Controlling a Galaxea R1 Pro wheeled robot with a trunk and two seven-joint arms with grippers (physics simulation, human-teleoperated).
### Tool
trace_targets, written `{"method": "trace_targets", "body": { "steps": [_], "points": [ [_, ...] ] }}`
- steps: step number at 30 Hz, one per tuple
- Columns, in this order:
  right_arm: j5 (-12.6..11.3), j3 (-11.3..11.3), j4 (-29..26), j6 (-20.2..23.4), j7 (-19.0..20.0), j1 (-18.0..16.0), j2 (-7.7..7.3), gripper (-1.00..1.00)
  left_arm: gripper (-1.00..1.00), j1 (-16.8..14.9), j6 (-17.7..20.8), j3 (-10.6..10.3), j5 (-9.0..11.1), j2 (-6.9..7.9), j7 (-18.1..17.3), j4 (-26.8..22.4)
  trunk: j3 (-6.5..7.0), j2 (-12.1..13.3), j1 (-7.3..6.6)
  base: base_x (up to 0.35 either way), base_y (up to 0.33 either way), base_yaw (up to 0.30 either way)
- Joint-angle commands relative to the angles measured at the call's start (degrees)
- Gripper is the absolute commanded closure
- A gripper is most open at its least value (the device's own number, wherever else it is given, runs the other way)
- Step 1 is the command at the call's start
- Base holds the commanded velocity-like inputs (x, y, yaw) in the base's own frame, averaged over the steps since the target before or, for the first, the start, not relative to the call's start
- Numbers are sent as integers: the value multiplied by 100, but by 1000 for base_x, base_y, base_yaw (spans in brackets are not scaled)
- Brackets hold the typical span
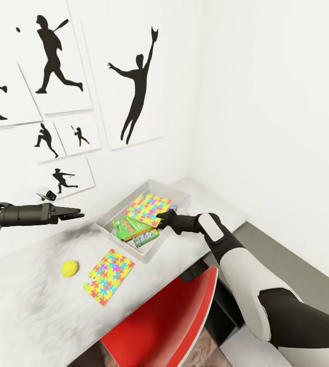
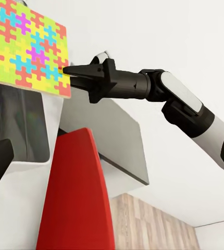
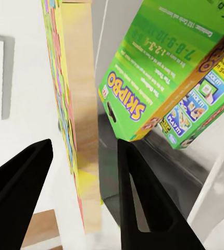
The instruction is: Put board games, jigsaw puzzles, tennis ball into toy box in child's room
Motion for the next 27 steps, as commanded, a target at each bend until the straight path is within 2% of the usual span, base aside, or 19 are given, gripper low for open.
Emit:
{"method": "trace_targets", "body": {
  "steps": [1, 8, 27],
  "points": [
    [46, -1, 0, 11, 37, -6, 0, 100, -100, -7, 61, -18, 5, 7, -26, 2, -21, -13, 3, 0, 0, 0],
    [40, -1, -143, 9, 37, -6, 0, 100, -100, -7, 62, -18, 5, 7, -26, 2, -74, -13, 3, 0, 0, 0],
    [37, -1, -290, 0, 23, -1, 0, 100, -100, -7, 60, -12, 5, 7, -26, 2, -81, -13, 3, 0, 0, 0]
  ]
}}
